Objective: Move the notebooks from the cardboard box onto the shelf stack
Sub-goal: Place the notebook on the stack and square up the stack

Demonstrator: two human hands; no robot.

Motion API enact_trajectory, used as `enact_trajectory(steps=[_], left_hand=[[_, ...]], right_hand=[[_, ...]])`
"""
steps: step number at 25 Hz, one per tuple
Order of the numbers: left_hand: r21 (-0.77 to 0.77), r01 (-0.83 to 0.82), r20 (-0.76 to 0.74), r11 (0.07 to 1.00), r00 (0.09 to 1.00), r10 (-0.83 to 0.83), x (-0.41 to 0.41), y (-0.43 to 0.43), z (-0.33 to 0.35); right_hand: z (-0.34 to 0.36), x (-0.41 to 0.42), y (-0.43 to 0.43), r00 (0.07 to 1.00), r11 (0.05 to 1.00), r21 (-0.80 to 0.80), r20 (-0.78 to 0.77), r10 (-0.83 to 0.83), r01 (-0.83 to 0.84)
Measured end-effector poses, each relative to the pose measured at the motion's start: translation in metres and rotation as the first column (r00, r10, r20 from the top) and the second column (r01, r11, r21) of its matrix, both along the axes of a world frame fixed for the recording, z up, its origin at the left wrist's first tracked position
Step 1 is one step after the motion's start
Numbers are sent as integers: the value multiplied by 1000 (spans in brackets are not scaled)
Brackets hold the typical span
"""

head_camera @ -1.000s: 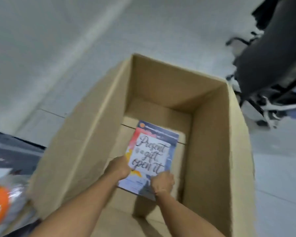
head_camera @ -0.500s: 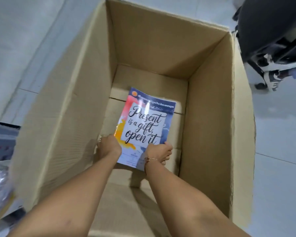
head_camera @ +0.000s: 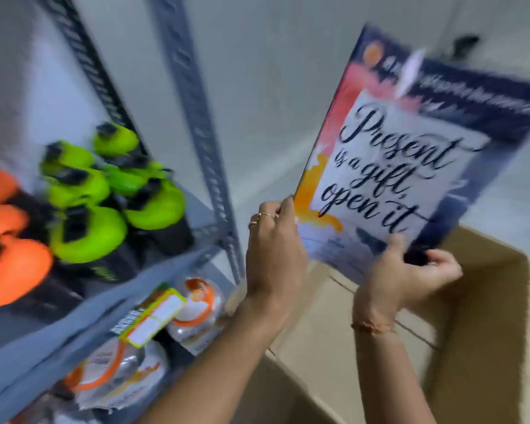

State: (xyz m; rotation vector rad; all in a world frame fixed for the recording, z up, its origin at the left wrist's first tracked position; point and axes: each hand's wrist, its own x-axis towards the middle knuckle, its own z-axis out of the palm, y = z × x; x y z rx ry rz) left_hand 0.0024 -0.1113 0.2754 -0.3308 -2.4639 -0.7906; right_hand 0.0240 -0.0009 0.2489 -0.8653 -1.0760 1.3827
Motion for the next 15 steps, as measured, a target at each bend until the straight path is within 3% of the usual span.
enact_trajectory(steps=[3, 6, 9, 11, 15], left_hand=[[136, -127, -427, 983, 887, 173, 16, -75, 89], [185, -233, -624, 955, 722, 297, 52, -154, 169], [243, -416, -542, 877, 691, 478, 72, -203, 231], [209, -591, -403, 779, 673, 620, 67, -224, 265], [86, -742, -264, 665, 626, 733, 41, -254, 304]], right_hand=[[90, -8, -61, 916, 968, 191, -335, 222, -165], [177, -13, -129, 774, 864, 395, -423, 472, -311], [245, -25, -173, 763, 710, 646, -298, 574, -281], [290, -41, -195, 769, 580, 751, -154, 621, -317], [349, -91, -224, 732, 232, 770, 400, 551, -595]])
